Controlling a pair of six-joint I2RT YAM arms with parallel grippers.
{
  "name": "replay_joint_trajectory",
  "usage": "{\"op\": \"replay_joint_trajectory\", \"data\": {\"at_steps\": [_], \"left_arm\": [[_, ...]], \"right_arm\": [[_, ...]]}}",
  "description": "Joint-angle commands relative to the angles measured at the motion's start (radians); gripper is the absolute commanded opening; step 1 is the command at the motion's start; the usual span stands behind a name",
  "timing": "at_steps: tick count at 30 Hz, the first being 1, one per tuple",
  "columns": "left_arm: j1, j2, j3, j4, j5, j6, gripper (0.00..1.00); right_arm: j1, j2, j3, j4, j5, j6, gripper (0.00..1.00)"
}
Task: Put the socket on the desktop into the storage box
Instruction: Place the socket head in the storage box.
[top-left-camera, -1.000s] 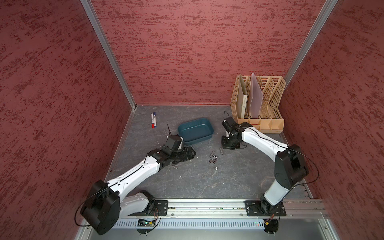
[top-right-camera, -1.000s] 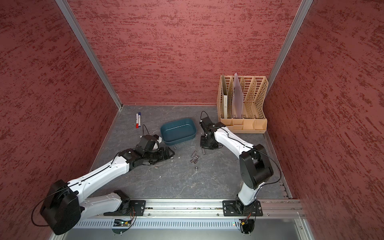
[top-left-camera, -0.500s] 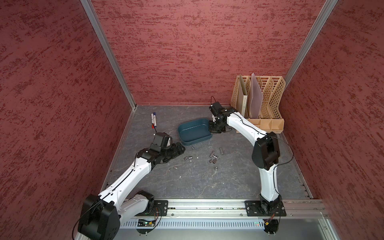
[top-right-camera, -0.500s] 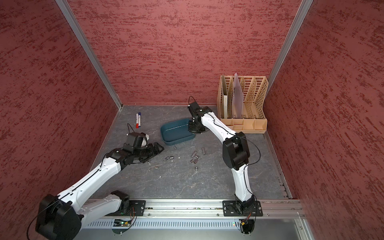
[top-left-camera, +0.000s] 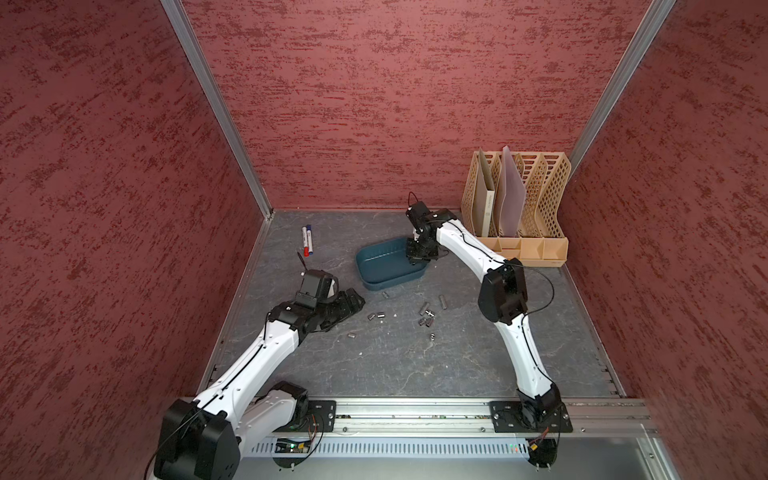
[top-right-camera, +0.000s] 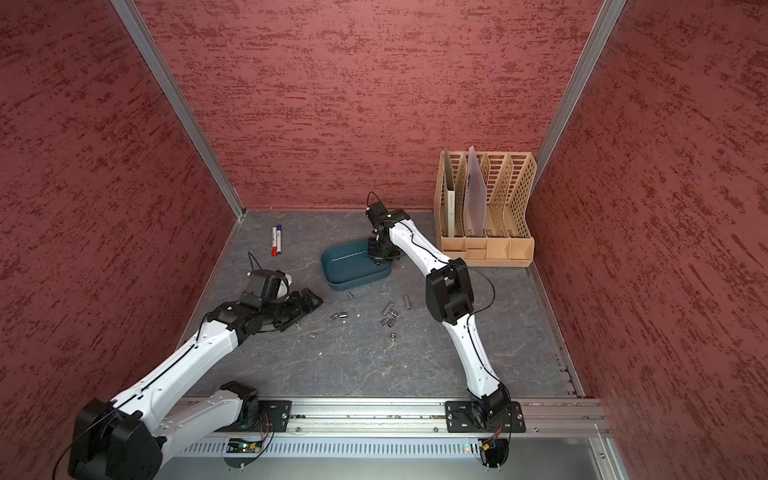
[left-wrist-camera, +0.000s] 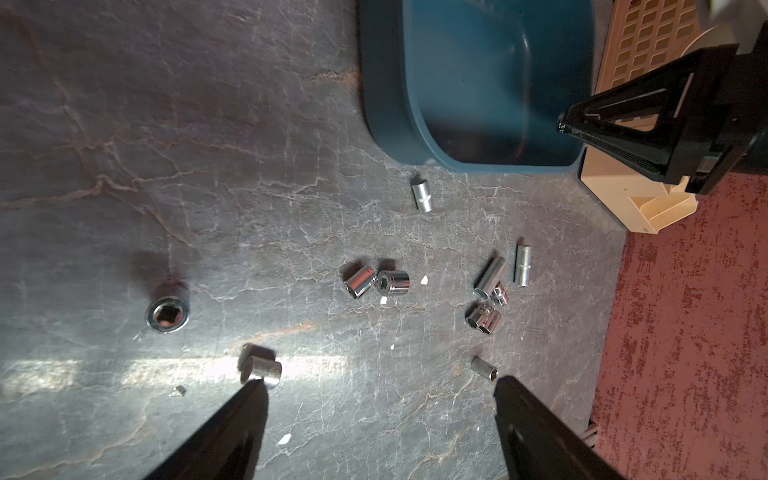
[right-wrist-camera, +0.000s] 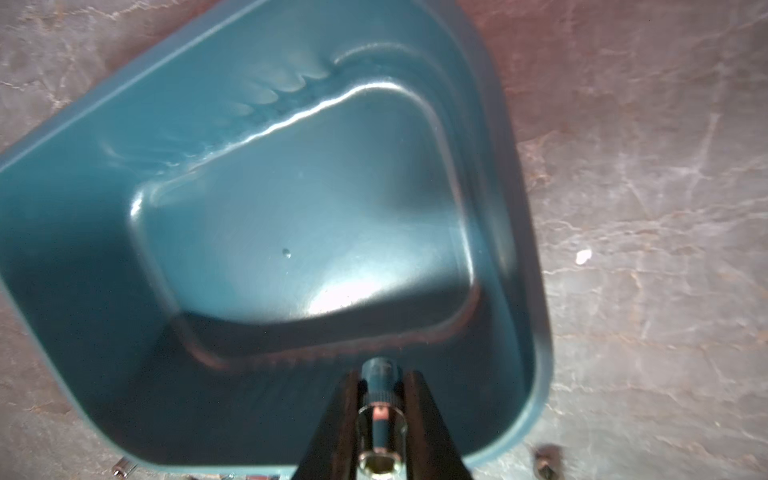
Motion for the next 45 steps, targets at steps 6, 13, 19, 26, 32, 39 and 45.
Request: {"op": "replay_joint_trajectory", "data": {"at_steps": [6, 13, 19, 26, 32, 39, 45], "left_arm": [[0.013, -0.032, -0.028, -0.028, -0.003, -0.020, 0.88], [0.015, -0.036, -0.033, -0.041, -0.013, -0.027, 0.88], [0.020, -0.039, -0.035, -0.053, -0.023, -0.028, 0.89], [0.027, -0.032, -0.029, -0.063, -0.030, -0.027, 0.89], [0.033, -0.004, -0.009, -0.085, -0.043, -0.020, 0.88], [0.049, 0.042, 0.039, -0.120, -0.056, 0.006, 0.86], [0.076, 0.105, 0.084, -0.146, -0.032, 0.042, 0.83]], "right_arm": [[0.003, 0.058, 0.041, -0.018, 0.009, 0.024, 0.16], [-0.002, 0.074, 0.045, -0.015, 0.020, 0.030, 0.26], [-0.003, 0.046, 0.042, -0.018, 0.038, 0.028, 0.40], [0.001, -0.060, -0.052, 0.048, 0.027, 0.024, 0.41], [0.015, -0.213, -0.253, 0.185, 0.007, 0.032, 0.42], [0.042, -0.419, -0.511, 0.348, -0.037, 0.026, 0.44], [0.082, -0.637, -0.798, 0.550, -0.121, 0.002, 0.50]]}}
